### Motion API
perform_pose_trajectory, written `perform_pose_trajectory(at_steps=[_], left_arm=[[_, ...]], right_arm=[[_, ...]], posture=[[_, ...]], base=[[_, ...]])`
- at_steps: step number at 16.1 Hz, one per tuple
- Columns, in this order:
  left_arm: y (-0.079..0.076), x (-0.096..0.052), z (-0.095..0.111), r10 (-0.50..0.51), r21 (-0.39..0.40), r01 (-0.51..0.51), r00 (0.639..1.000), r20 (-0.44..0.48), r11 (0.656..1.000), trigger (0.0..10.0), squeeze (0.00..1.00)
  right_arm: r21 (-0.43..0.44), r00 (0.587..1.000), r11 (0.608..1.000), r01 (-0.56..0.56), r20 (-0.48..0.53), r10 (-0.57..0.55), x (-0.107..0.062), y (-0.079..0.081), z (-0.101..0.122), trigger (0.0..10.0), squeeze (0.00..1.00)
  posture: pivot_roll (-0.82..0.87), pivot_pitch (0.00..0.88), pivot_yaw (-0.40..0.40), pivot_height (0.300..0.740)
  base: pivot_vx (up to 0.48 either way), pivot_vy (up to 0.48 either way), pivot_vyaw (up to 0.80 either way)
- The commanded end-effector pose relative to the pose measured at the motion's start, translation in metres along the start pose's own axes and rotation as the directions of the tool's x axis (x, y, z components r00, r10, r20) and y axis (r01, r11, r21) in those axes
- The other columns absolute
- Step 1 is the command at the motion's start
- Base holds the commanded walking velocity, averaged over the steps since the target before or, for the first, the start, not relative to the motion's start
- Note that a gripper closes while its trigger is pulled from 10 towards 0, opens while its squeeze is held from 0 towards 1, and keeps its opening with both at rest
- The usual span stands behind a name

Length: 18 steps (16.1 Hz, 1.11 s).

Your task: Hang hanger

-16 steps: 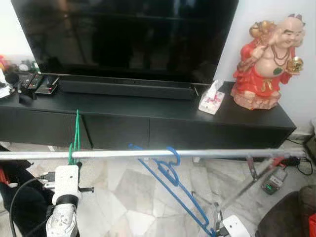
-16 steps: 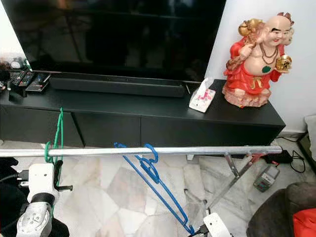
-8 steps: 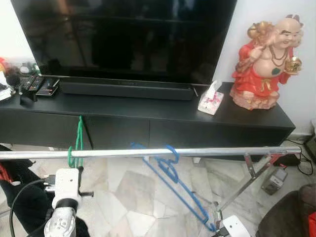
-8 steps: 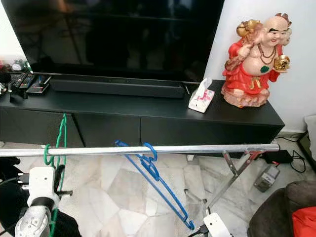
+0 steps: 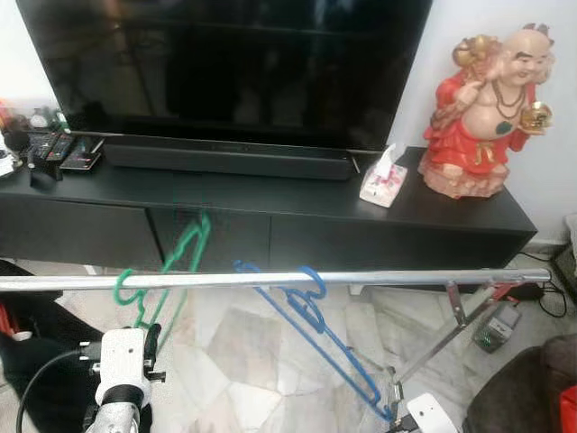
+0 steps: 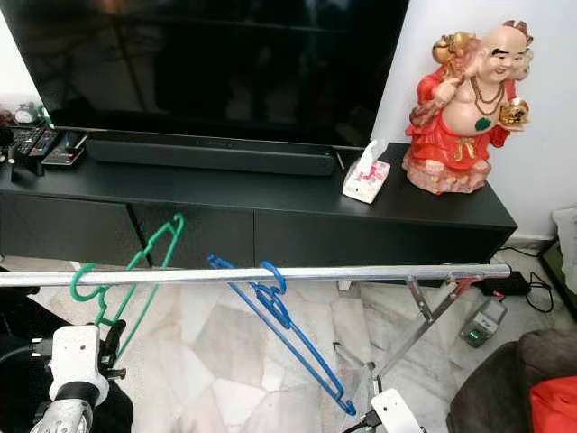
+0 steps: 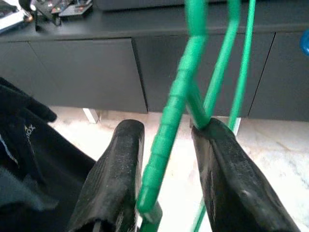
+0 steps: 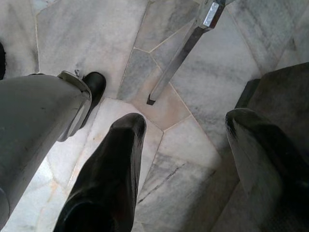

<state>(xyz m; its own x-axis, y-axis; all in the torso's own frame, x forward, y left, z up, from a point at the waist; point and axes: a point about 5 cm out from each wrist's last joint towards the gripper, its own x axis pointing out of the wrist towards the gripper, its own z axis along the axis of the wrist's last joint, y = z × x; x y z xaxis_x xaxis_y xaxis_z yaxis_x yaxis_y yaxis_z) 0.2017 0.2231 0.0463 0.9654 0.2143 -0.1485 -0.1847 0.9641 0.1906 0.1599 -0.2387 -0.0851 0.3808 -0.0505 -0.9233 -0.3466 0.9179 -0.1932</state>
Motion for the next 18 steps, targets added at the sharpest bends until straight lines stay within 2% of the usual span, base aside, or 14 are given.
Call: perform_pose_trajectory(at_steps=[1,5,13,18], left_arm=[[0.000,-0.002,0.008,0.008,-0.005,-0.008,0.999,0.045,1.000,10.0,0.84],[-0.005,-0.010,0.017,-0.022,0.014,0.021,0.995,0.098,1.000,10.0,0.87],[-0.010,-0.027,0.026,-0.058,0.002,0.059,0.991,0.117,0.998,10.0,0.87],[-0.012,-0.033,0.051,-0.089,0.002,0.090,0.978,0.191,0.996,10.0,0.89]], right_arm=[[0.011,1.000,1.000,0.008,-0.001,-0.008,-0.001,-0.003,-0.001,10.0,0.00],[0.010,1.000,1.000,0.007,-0.001,-0.007,-0.001,-0.002,-0.001,10.0,0.00],[0.008,1.000,1.000,0.005,-0.001,-0.005,-0.001,-0.003,-0.001,10.0,0.00],[0.005,1.000,1.000,0.004,-0.002,-0.004,-0.001,-0.002,-0.001,10.0,0.00]], posture=[[0.03,0.000,-0.073,0.740],[0.03,0.000,-0.073,0.740],[0.04,0.000,-0.073,0.740],[0.04,0.000,-0.066,0.740]], base=[[0.000,0.000,0.00],[0.000,0.000,0.00],[0.000,0.000,0.00],[0.000,0.000,0.00]])
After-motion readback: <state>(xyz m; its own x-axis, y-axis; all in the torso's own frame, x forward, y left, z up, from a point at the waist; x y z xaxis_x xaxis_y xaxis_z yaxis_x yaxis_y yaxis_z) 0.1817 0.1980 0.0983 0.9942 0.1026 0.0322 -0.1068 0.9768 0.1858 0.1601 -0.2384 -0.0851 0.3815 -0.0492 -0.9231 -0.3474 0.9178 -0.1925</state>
